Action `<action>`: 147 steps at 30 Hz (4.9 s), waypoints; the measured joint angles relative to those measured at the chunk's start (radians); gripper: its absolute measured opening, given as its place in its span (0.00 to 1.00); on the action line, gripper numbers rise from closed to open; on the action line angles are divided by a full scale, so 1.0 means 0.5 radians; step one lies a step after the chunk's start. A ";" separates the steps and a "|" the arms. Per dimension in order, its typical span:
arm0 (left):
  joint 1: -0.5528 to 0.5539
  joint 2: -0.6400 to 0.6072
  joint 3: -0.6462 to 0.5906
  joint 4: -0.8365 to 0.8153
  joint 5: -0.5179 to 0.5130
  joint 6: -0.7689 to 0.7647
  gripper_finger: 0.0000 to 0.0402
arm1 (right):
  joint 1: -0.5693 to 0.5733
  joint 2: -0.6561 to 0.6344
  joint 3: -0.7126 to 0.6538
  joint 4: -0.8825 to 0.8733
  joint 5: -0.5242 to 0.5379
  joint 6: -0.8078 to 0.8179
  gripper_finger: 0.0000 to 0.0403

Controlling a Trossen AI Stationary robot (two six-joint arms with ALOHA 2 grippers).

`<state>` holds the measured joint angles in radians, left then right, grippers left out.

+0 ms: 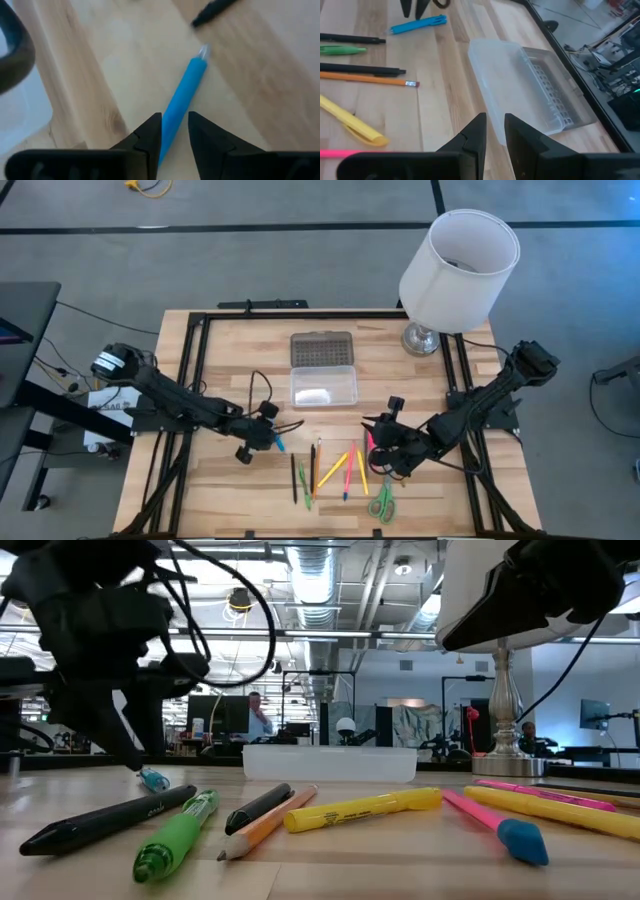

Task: Pick & place school supplies into a supply box
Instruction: Put the blue pen into the gray supply box

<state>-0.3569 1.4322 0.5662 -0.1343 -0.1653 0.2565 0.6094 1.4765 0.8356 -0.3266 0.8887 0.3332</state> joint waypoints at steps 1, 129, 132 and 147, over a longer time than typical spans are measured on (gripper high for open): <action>0.015 0.007 0.009 -0.024 0.001 0.000 0.25 | 0.000 0.000 0.000 0.003 -0.003 0.000 0.16; 0.569 0.022 0.488 0.166 -0.279 0.376 0.13 | -0.001 0.001 0.000 0.044 -0.019 0.032 0.16; 0.738 0.022 0.488 0.249 -0.070 0.348 0.13 | -0.001 0.002 0.000 0.044 -0.019 0.032 0.16; 1.074 0.395 0.522 0.486 0.300 0.302 0.13 | -0.018 0.002 0.000 0.045 -0.048 0.020 0.16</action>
<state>0.1800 1.6296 0.8270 0.1089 -0.0151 0.4074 0.6003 1.4773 0.8356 -0.3042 0.8649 0.3431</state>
